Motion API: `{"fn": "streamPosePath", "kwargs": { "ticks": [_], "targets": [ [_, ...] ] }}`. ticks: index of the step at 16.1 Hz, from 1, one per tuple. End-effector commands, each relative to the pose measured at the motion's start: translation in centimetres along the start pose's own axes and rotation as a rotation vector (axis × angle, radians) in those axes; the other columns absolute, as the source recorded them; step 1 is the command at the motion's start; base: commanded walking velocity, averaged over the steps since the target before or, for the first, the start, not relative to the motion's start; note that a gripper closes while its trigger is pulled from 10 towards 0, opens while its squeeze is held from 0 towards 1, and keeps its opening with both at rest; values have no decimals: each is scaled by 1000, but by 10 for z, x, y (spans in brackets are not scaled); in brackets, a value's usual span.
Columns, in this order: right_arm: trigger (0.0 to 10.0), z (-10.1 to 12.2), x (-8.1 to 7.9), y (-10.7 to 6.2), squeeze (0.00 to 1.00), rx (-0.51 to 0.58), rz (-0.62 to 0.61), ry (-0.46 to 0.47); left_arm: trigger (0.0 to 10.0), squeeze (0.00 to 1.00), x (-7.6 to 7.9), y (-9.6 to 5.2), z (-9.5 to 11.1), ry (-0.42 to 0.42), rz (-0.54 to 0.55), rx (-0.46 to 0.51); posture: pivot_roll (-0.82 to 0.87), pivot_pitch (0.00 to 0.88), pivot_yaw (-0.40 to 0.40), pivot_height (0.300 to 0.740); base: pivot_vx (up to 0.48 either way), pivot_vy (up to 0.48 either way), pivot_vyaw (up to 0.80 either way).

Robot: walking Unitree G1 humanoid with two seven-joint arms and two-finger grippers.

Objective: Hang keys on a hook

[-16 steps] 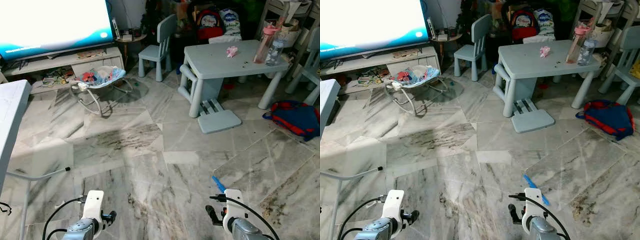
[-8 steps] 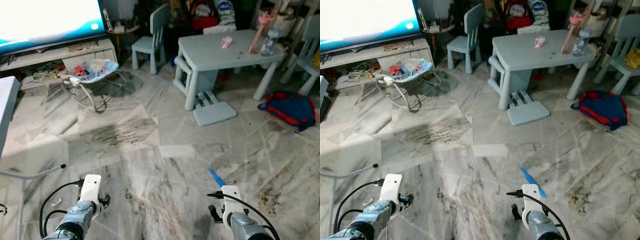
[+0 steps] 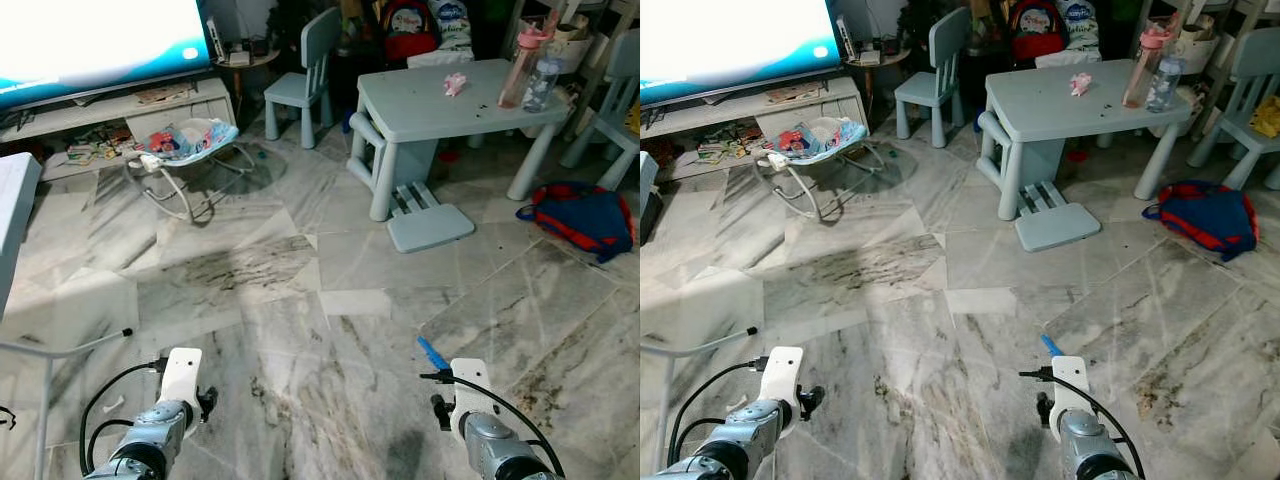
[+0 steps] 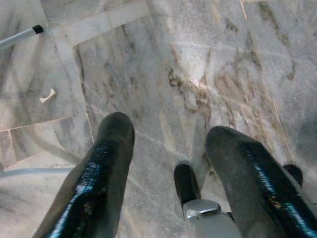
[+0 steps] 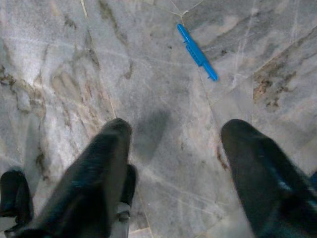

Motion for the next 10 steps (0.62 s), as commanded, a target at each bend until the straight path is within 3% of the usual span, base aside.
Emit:
{"fn": "streamPosePath", "kwargs": {
  "ticks": [1,2,3,4,6,7,8,9,10],
  "targets": [
    [0,5,-1,0,0,15,-3,26,4000,0,-5,-1,1,11,15,-3,-60,67,45,740,0,0,0],
    [0,6,-1,0,0,18,-8,25,9412,0,-5,-1,1,13,16,-3,-61,66,45,740,0,0,0],
    [0,7,0,1,0,23,-13,16,5137,0,-5,0,2,-2,15,0,-61,64,45,740,0,0,0],
    [0,7,0,1,0,23,-11,23,0,0,-4,0,2,-33,4,6,-61,64,44,740,0,0,0],
    [0,7,0,1,0,20,-11,18,0,0,-3,0,2,-36,6,5,-60,63,41,740,0,0,0],
    [0,7,0,1,0,16,-7,31,3882,0,-5,0,2,-16,23,-2,-60,63,40,740,0,0,0],
    [0,7,0,1,0,13,-12,11,10000,0,-5,0,2,-30,35,-2,-61,63,40,740,0,0,0],
    [9725,6,1,1,0,11,-5,70,10000,325,-5,0,2,-42,36,0,-61,63,40,740,0,0,0],
    [10000,3,5,0,1000,1,-30,91,10000,1000,-5,0,1,-48,36,-1,-62,65,42,740,0,0,0]
  ]
}}
Point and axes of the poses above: a point about 5 cm out from each wrist's last joint towards the gripper, its own y axis pointing out of the wrist towards the gripper, its own z axis along the axis of the wrist's last joint, x = y × z, the point moved 2 cm from there along y, pointing out of the wrist towards the gripper, and after that the axes turned 3 degrees about -y, right-handed, at the moved point
